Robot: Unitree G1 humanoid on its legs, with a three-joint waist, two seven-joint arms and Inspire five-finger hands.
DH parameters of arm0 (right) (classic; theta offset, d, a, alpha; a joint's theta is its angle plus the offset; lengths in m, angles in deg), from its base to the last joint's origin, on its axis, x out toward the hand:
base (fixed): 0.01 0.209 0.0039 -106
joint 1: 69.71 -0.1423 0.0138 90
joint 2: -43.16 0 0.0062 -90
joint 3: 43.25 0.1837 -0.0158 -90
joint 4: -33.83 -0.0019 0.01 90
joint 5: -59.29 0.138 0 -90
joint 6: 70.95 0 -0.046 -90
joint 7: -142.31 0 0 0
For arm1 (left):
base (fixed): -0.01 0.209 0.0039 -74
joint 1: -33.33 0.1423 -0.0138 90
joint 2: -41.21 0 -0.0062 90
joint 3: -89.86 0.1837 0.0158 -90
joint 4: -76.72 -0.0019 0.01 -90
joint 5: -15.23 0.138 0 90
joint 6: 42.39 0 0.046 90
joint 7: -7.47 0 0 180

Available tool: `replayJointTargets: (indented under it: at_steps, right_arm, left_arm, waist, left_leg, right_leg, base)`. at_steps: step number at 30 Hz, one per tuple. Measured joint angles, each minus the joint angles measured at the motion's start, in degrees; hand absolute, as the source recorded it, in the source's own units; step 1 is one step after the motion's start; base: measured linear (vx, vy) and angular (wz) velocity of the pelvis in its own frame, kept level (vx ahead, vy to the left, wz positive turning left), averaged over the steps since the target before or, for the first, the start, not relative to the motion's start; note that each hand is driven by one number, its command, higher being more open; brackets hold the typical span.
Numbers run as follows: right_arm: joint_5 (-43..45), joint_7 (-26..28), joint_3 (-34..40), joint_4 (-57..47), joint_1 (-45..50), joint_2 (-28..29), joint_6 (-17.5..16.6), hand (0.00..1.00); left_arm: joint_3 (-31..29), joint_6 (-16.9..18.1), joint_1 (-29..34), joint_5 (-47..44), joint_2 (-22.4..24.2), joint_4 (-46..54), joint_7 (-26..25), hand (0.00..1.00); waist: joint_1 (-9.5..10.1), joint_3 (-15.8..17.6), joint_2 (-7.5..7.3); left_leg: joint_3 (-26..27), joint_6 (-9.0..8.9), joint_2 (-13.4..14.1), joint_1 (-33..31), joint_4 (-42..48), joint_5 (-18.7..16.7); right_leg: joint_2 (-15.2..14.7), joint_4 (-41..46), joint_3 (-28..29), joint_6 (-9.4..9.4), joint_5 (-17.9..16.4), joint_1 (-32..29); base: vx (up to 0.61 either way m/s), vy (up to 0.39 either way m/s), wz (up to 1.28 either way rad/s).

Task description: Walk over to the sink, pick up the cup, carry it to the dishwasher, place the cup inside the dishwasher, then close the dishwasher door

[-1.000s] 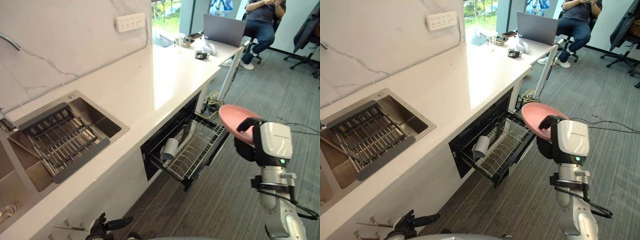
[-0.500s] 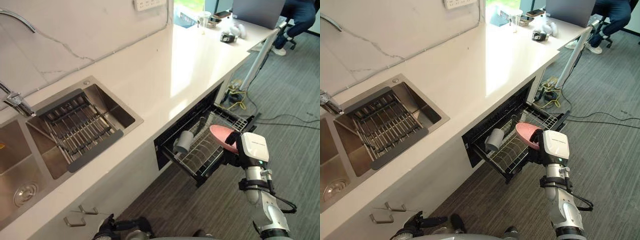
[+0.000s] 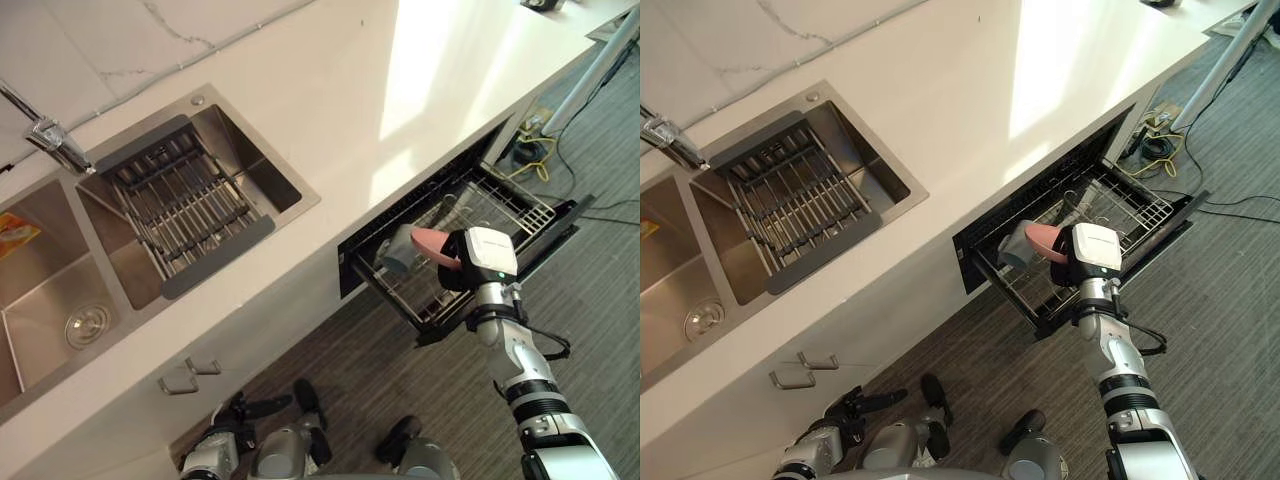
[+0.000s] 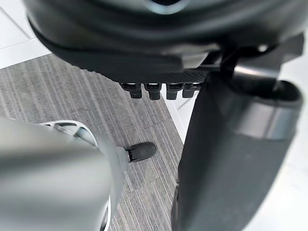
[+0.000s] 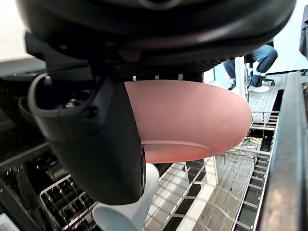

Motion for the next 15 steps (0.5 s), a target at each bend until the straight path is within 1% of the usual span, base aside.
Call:
replayJointTargets:
  at_steps: [2, 5, 9, 10, 15]
  right_arm:
    - [2.2, 1.1, -0.8, 3.3, -3.0, -0.2, 1.4, 0.0]
    - [6.2, 1.3, -0.8, 5.6, -5.4, -0.3, 3.5, 0.0]
    - [8.4, 1.3, -0.8, 7.4, -6.3, -0.8, 6.1, 0.0]
    - [8.5, 1.3, -0.8, 8.6, -6.9, -1.0, 6.9, 1.0]
    - [10.2, 1.0, -0.6, 11.3, -9.1, -1.7, 7.9, 1.0]
  left_arm:
    - [-0.4, 0.1, -0.3, -0.1, -0.1, 0.0, -0.1, 1.0]
    - [-0.4, 0.1, -0.7, -0.1, -0.3, 0.0, -0.8, 1.0]
    - [-0.4, 0.3, -0.7, -0.1, -0.6, 0.0, -0.8, 1.0]
    - [-0.4, 0.4, -0.8, -0.1, -0.7, 0.1, -0.8, 1.0]
    - [-0.4, 0.7, -1.4, -0.3, -0.7, 0.2, -0.8, 1.0]
  waist:
    - [0.28, 0.9, 0.0]
    - [0.41, 1.5, 0.02]
    - [0.48, 1.8, 0.01]
    - [0.47, 1.9, 0.04]
    - [0.47, 2.3, 0.06]
  left_leg:
    - [-0.1, 0.03, -0.2, 0.0, 0.0, 0.0]
    - [-0.2, 0.07, -0.5, -0.6, 0.0, 0.0]
    - [-0.2, 0.17, -0.6, -0.6, 0.0, 0.1]
    - [-0.2, 0.18, -0.6, -0.6, 0.0, 0.1]
    - [-0.2, 0.19, -0.7, -0.4, 0.0, 0.2]
  right_leg:
    - [-0.3, 0.3, 0.0, 0.0, 0.0, -0.1]
    - [-0.6, 0.7, 0.0, 0.0, 0.0, -0.7]
    - [-0.9, 0.7, 0.0, 0.01, 0.0, -0.7]
    - [-0.9, 0.7, 0.0, 0.01, 0.0, -0.7]
    - [-1.1, 1.0, 0.1, -0.01, 0.0, -0.6]
  base:
    - [0.01, -0.01, 0.04]
    - [0.0, -0.005, 0.01]
    - [0.01, -0.009, 0.0]
    - [0.02, -0.039, -0.01]
    - [0.01, -0.038, 0.0]
